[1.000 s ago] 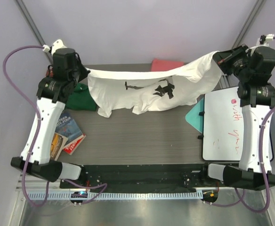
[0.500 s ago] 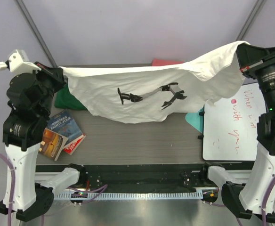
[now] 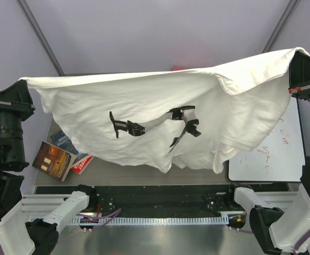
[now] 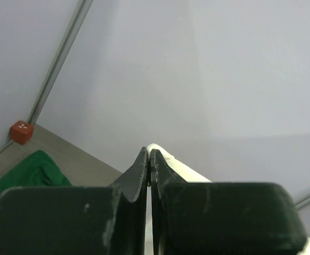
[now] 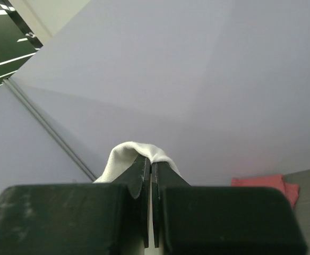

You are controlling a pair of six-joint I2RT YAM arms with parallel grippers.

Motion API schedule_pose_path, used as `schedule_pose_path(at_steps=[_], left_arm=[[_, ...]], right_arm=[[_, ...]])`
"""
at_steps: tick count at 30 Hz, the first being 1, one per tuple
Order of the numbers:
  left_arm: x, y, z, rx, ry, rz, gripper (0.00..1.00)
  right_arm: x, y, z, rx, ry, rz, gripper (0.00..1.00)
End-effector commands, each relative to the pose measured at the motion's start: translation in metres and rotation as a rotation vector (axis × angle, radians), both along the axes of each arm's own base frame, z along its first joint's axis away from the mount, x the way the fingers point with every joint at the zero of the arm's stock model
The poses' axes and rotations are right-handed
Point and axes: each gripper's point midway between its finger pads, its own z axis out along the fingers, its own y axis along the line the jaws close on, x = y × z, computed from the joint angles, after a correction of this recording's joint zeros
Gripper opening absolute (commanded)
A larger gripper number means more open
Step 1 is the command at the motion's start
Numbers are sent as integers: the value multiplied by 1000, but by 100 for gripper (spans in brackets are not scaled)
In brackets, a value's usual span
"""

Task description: Fold and stack the t-shirts

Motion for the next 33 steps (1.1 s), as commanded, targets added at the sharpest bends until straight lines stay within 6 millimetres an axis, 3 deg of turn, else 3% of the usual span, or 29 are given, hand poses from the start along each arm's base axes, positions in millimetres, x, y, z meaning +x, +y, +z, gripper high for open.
schedule_pose_path(at_steps=[1, 3, 6, 8, 10, 11, 13, 14, 19, 26, 27, 29, 30, 32, 33], left_arm=[[45, 2, -34, 29, 148, 87, 0], [67, -9, -60, 47, 230, 57, 0], [103, -23, -107, 85, 376, 39, 0], [129, -30, -148, 105, 491, 41, 0], [143, -33, -172, 110, 556, 48, 0], [157, -36, -194, 124, 607, 51, 0], [169, -35, -211, 138, 646, 72, 0], [180, -36, -230, 155, 700, 82, 0], [216, -33, -277, 182, 823, 106, 0], [268, -30, -334, 236, 965, 91, 0], [277, -31, -355, 246, 1023, 92, 0], [290, -36, -364, 257, 1035, 58, 0], [299, -39, -380, 268, 1058, 51, 0], [311, -39, -390, 286, 1076, 53, 0], [316, -39, -407, 296, 1119, 56, 0]], right_arm=[[51, -19, -24, 14, 114, -65, 1], [65, -20, -33, 12, 148, -57, 1], [108, -22, -71, 20, 249, -28, 1], [149, -18, -115, 41, 366, 33, 1], [178, -18, -156, 72, 472, 63, 1], [189, -19, -172, 75, 512, 69, 1], [211, -21, -207, 85, 570, 77, 1], [217, -21, -217, 81, 589, 76, 1], [242, -27, -285, 92, 720, 53, 1], [270, -6, -348, 88, 841, 119, 1], [274, -2, -354, 81, 852, 127, 1], [283, 6, -371, 71, 890, 137, 1], [287, 9, -376, 74, 903, 142, 1], [299, 20, -402, 71, 962, 170, 1], [303, 25, -407, 71, 975, 183, 1]])
